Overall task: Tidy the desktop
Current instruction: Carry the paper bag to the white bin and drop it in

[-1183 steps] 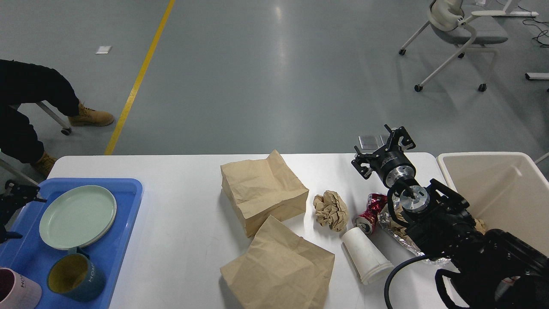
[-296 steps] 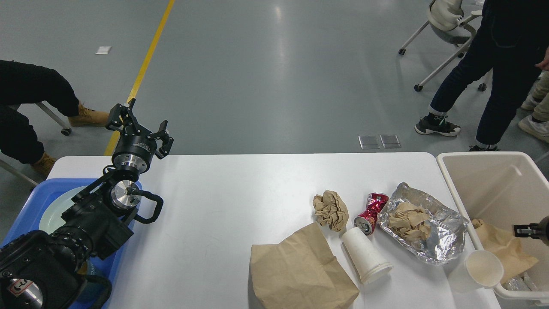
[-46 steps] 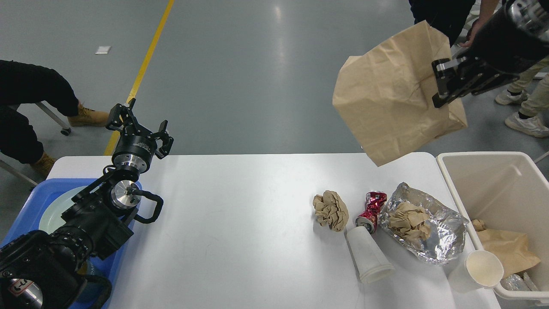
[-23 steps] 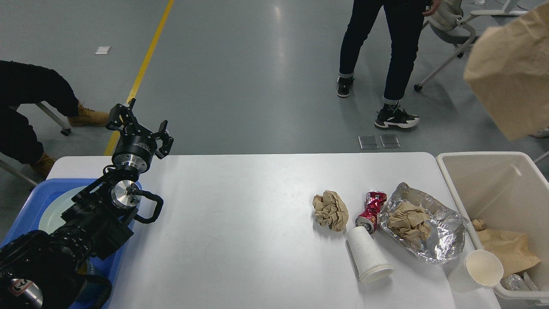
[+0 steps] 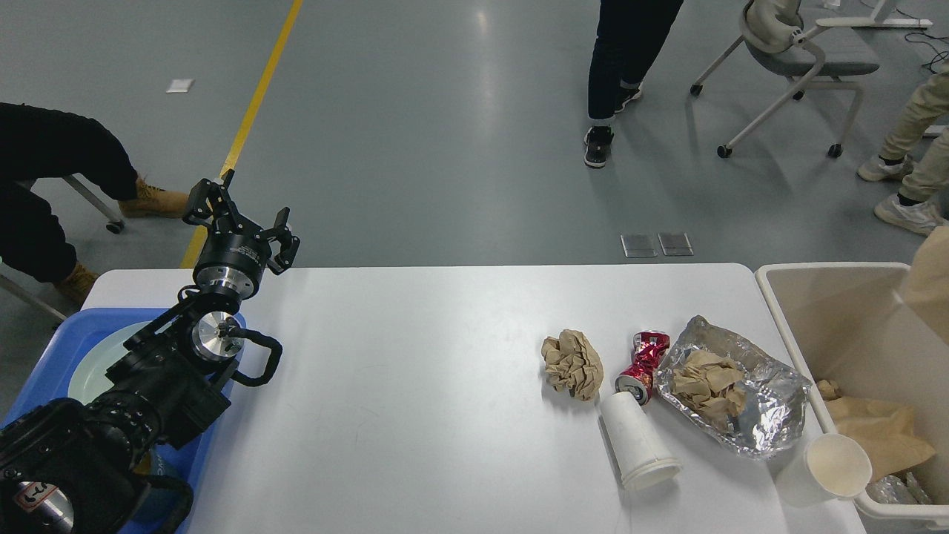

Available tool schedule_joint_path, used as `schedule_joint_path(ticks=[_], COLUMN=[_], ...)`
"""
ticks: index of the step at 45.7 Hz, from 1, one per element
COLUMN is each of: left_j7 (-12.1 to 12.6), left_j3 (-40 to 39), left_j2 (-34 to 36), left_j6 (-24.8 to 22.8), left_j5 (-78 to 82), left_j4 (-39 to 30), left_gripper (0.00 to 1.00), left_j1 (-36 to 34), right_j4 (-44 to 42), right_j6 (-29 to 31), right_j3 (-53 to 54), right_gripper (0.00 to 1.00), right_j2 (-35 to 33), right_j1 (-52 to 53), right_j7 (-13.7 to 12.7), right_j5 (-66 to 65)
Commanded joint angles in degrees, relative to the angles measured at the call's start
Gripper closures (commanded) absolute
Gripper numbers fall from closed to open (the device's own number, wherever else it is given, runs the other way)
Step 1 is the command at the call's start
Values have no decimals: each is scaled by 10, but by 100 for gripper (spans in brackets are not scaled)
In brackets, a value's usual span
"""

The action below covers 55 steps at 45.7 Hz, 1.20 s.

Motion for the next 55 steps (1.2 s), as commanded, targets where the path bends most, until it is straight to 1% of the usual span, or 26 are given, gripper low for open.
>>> schedule_joint_path(ticks=[1,5,7,22,29,44,50,55], left_j7=[0,0,-1,0,0,0,0,0], left_j3=[0,0,0,0,0,0,0,0], left_j2=[0,0,0,0,0,0,0,0], left_j6=[0,0,0,0,0,0,0,0], left_j5=[0,0,0,0,0,0,0,0], left_j4=[0,0,0,0,0,0,0,0], left_gripper=[4,4,4,4,4,4,4,4], left_j1=[0,0,0,0,0,0,0,0], right_j4=[-30,-33,-38,-61,-82,-93,-95,-95], right_j6=[-95,-128,-135,-205,-208,-211,-230,-232], right_j3=[11,33,42,77,91,118,121,131], right_gripper=[100,100,100,100,100,100,100,100], right_j2=[5,8,10,56,79,92,106,110], right_j1=[-99,-157,-179,-295,-332,-346,-364,-371], right_j7=[0,0,0,-1,-2,-3,-3,-3], right_j5=[2,2,2,3,3,3,3,3])
